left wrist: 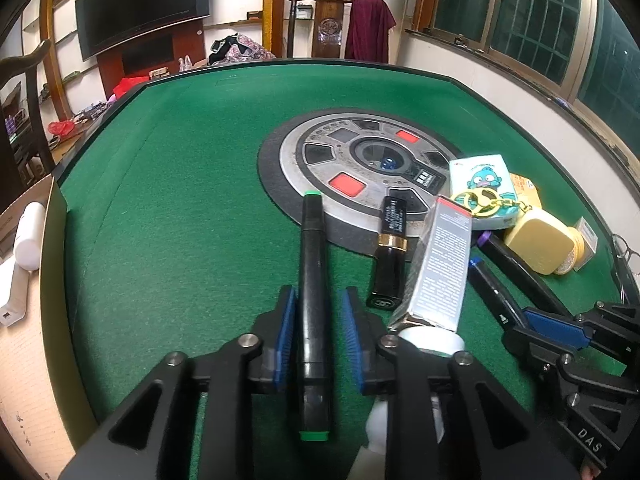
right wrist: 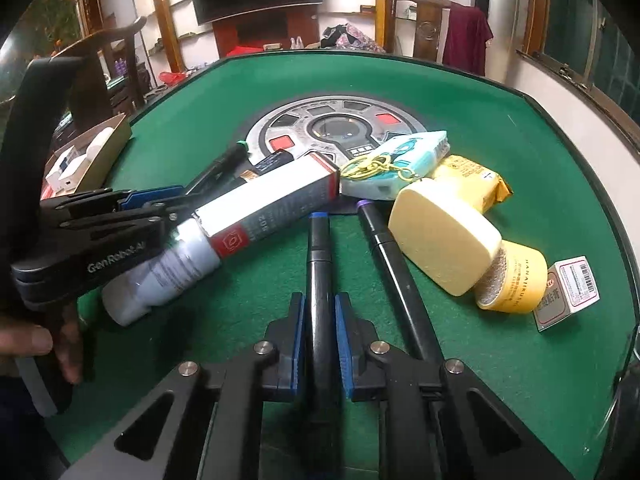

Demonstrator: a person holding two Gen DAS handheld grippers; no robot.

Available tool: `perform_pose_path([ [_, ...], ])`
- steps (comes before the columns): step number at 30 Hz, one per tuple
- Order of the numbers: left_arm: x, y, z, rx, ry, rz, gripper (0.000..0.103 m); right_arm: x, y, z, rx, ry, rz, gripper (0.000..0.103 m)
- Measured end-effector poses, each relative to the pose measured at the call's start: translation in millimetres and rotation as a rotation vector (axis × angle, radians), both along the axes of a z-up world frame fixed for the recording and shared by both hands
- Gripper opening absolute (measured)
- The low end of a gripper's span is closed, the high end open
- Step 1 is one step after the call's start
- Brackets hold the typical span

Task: Organize objects
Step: 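Grasp the blue-capped black marker with the right tool while the left tool holds its marker, then carry both black markers into the cardboard tray and open both tools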

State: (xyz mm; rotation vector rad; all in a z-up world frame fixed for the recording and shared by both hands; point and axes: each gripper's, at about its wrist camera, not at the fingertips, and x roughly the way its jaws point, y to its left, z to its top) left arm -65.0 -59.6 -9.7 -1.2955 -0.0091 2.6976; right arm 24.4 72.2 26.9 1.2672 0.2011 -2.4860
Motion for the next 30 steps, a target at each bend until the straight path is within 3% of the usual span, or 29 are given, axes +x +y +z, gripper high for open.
perform_pose_path([
  [4,1,3,1,-0.012,0.003,0.011,0.026,2,-1,4,-0.015,0.010,0.006,0.016],
  [5,1,2,1,-0.007,0.005,0.017,0.015,1,2,5,-0.031,0.010,-0.006,0.016],
  [13,6,-1,4,0.032,0.002,0.031,0.014,1,19,19,-0.162,0.027,-0.031,0.016],
  [17,10,-5,14,0.054,0.049,0.059,0.014,7,21,29,-0.194,0.058,-0.027,0.016],
  [30,39,-2,37,0.073,0.136,0.084,0.014,6,28,30,-0.204,0.082,-0.030,0.016],
])
